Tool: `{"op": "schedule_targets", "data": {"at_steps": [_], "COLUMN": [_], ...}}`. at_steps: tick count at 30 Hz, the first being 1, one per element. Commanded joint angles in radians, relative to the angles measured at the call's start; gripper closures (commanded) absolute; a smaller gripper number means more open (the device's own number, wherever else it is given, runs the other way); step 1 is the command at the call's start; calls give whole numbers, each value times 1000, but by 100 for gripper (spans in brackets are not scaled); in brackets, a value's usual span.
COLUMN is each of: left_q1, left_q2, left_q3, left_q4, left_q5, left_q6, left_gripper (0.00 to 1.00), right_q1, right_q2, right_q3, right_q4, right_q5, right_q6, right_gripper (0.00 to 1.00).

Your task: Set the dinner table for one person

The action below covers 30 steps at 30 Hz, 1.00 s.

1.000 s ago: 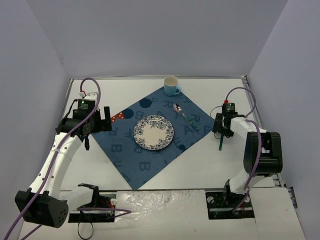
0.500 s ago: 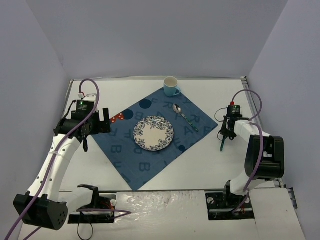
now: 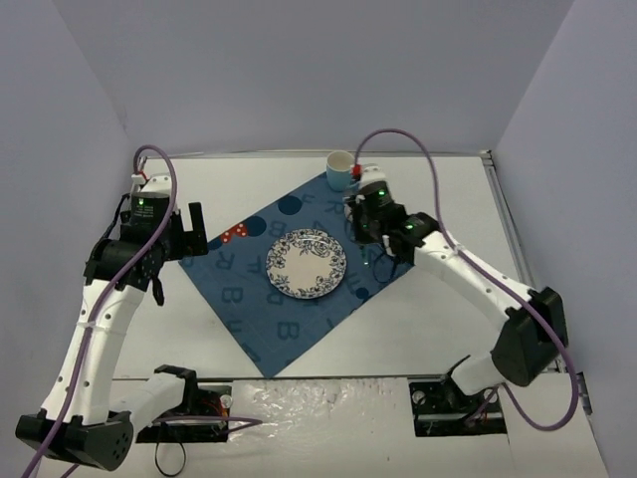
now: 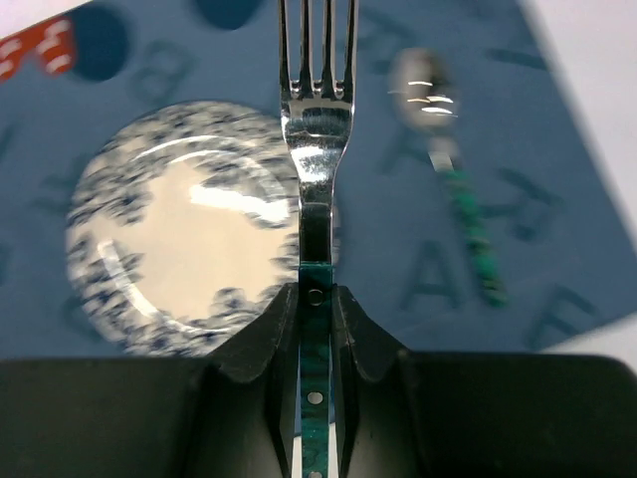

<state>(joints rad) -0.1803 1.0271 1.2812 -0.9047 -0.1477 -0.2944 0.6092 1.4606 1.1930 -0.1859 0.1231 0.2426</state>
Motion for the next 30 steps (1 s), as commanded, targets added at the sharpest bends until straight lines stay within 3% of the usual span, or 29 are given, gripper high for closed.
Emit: {"op": "schedule_targets", "data": {"at_steps": [1,7,12,30], "left_q1": [11,15,15,13], "left_q2": [-66,-122,-150,-187], "left_q3": [44,63,79,58], "left_q4": [-29,-56,-89,-112], "left_q5": [-50,-58,-73,-64], "left_q6": [-29,-54,-57,-55], "left_gripper": [3,3,3,3], "right_q1": [242,429,513,564], "right_q2": [165,409,569,681], "right_q3": [157,322,410,480], "right_q4": [-15,-10,-6,-57], "right_q5": [4,-4,-17,-4], "right_q6": [62,97,123,211], "right_gripper": [100,100,100,100]}}
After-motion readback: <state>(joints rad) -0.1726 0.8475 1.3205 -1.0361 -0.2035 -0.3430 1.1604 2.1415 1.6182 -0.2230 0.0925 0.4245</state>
